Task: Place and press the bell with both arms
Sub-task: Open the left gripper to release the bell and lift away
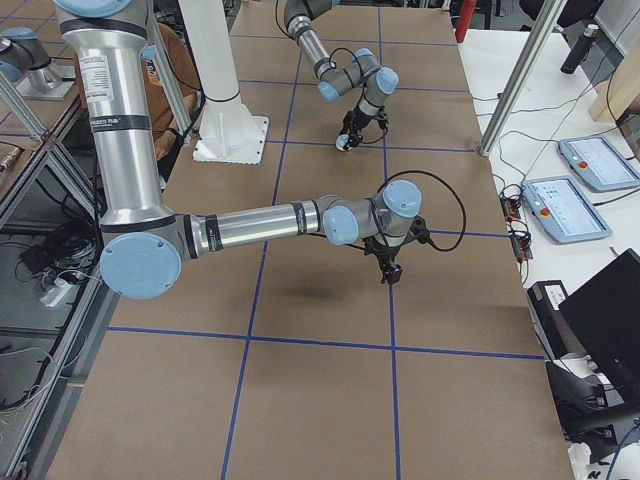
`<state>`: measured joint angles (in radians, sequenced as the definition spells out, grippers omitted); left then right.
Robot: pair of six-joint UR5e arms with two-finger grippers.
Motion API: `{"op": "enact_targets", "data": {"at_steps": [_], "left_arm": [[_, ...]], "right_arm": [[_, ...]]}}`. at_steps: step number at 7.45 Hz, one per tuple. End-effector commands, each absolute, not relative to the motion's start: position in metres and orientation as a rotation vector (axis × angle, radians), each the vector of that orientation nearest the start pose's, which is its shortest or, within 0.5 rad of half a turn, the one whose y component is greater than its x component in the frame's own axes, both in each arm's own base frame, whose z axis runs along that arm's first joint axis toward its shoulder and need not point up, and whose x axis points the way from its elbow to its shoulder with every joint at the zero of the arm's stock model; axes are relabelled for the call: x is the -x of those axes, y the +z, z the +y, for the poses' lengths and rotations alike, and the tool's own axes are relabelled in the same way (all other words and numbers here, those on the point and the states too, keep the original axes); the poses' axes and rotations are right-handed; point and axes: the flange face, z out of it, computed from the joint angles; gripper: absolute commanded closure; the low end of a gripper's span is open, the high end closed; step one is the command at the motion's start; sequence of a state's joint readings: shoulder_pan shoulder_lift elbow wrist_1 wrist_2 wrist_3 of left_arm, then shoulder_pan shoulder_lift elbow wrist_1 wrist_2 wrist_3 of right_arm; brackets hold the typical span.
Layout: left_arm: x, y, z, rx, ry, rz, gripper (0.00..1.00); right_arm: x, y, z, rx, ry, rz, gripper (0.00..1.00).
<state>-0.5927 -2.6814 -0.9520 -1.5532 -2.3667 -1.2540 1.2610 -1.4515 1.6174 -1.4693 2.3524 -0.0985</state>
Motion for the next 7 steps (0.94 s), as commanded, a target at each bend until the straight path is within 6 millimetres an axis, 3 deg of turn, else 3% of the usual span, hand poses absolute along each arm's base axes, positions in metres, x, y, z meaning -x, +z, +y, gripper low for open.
{"op": "enact_targets", "data": {"at_steps": [1, 3, 4, 5, 6, 7], "left_arm": [[-0.666, 0.18, -0.526, 0.504, -0.071, 0.748, 0.08], [-0.622, 0.15, -0.544, 0.458, -0.089, 0.815, 0.08], [-0.585, 0.154, -0.553, 0.455, -0.112, 0.835, 0.08], [-0.547, 0.176, -0.548, 0.426, -0.118, 0.866, 0.08], [-0.495, 0.214, -0.541, 0.373, -0.104, 0.905, 0.08], [-0.44, 0.25, -0.527, 0.31, -0.053, 0.931, 0.08]], "right_arm": [[0.11, 0.553, -0.551, -0.19, -0.498, -0.802, 0.0], [0.11, 0.546, -0.552, -0.216, -0.509, -0.802, 0.0], [0.112, 0.545, -0.554, -0.232, -0.513, -0.801, 0.0], [0.136, 0.519, -0.562, -0.244, -0.491, -0.819, 0.0], [0.185, 0.484, -0.566, -0.2, -0.416, -0.847, 0.0], [0.244, 0.435, -0.568, -0.225, -0.396, -0.839, 0.0]]}}
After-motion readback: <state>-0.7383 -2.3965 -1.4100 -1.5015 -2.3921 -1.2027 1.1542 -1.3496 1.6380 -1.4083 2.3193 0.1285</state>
